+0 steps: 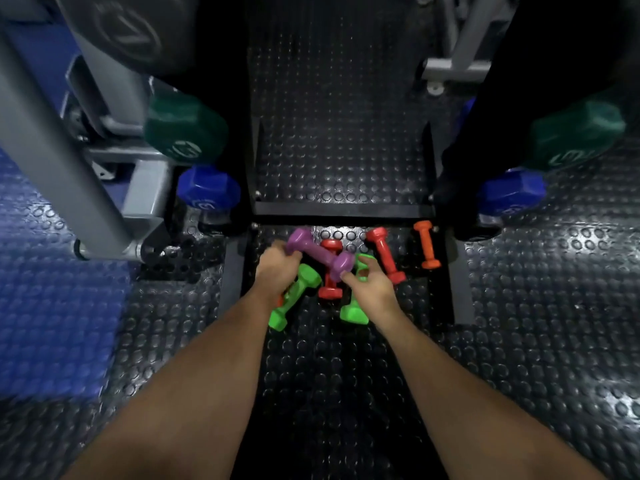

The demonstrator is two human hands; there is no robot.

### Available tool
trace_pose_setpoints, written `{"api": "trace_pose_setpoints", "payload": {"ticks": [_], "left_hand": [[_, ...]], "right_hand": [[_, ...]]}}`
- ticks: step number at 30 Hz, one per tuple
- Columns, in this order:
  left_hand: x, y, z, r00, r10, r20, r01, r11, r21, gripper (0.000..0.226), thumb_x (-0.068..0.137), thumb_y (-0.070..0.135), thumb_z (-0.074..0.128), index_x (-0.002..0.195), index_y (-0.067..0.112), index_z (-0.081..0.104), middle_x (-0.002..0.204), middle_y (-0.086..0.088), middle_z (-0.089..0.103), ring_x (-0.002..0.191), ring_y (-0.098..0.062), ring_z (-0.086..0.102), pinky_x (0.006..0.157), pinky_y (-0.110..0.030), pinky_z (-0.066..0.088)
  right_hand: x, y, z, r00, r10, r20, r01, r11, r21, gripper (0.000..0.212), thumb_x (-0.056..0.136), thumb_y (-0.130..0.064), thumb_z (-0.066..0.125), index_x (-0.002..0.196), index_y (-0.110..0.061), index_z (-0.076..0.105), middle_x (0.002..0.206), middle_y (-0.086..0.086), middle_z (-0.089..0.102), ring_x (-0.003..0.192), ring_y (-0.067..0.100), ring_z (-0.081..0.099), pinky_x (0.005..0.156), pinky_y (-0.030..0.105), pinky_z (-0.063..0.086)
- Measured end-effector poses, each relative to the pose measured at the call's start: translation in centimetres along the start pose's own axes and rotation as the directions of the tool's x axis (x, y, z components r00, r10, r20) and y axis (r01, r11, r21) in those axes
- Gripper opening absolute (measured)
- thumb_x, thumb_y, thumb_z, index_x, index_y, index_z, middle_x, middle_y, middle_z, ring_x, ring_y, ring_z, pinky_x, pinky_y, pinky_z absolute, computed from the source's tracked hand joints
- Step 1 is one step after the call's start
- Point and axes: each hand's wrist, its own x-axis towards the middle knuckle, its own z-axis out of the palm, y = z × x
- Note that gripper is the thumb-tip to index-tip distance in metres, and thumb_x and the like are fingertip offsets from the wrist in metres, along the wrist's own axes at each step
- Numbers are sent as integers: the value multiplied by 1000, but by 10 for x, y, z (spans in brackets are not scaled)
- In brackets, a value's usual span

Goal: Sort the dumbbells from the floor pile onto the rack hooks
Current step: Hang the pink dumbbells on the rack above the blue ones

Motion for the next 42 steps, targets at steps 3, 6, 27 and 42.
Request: {"api": "trace_pose_setpoints", "payload": {"ticks": [3,6,27,42], "left_hand": [[20,-2,8,999,38,-9,-38,998,-43,36,97,31,60,132,21,58,104,0,63,99,-24,64,77,-28,42],[33,-1,9,1000,18,-1,-18,993,-115,40,98,27,58,138,25,55,110,0,62,94,-20,61,78,-26,42],[61,5,26,991,115,-63,-125,972,-200,22,90,30,70,107,19,70,98,-6,74,95,-29,69,87,-42,56],[-97,74,-88,978,197,-68,-199,785,-587,16,100,18,63,114,9,62,100,-3,71,78,-1,68,62,-9,50]], "right_hand": [[18,5,8,998,38,44,-41,996,75,71,92,-34,74,155,-30,42,119,0,67,106,17,64,86,25,50],[35,15,16,994,61,88,-71,990,120,83,86,-40,78,158,-39,35,137,-2,62,123,22,61,109,41,49],[50,20,23,1000,0,31,-9,962,273,67,72,-23,94,126,-30,55,112,0,70,102,18,72,94,42,60],[-83,-105,-85,976,-213,41,205,968,143,50,73,-37,92,113,-33,62,104,-11,73,97,7,70,85,29,55]]}}
